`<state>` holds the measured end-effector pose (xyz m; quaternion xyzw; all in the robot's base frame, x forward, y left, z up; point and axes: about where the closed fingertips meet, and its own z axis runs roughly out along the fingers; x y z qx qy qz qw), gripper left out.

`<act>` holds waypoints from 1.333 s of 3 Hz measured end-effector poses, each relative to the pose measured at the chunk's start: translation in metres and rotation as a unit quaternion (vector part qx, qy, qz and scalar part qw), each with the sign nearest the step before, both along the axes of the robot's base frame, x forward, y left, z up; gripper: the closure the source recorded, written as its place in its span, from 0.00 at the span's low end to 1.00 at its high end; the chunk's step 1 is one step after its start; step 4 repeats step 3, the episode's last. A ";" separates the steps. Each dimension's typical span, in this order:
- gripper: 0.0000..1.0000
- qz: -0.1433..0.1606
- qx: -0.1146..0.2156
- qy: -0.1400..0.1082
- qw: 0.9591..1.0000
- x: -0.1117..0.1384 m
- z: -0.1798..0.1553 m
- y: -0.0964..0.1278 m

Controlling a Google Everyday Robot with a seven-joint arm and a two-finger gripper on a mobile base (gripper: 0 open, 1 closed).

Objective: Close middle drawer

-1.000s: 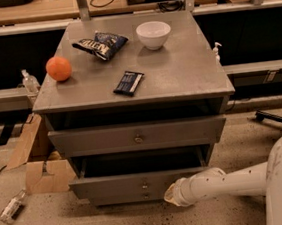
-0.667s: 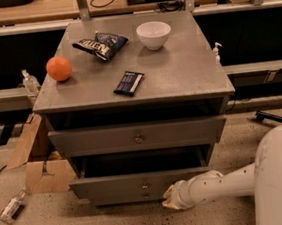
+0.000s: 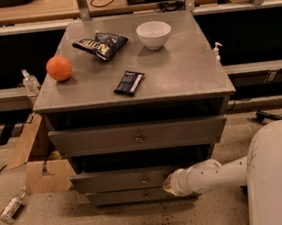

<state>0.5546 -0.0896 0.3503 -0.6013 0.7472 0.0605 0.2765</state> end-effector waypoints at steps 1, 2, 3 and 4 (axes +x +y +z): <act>1.00 0.000 0.000 0.000 1.000 -0.001 0.000 0.000; 1.00 -0.004 -0.008 -0.009 1.000 0.029 0.004 -0.005; 1.00 -0.004 -0.008 -0.009 1.000 0.029 0.004 -0.005; 1.00 -0.004 -0.008 -0.009 1.000 0.029 0.004 -0.005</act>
Offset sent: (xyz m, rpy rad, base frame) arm 0.1800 -0.0493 0.0349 -0.0759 -0.0955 -0.0314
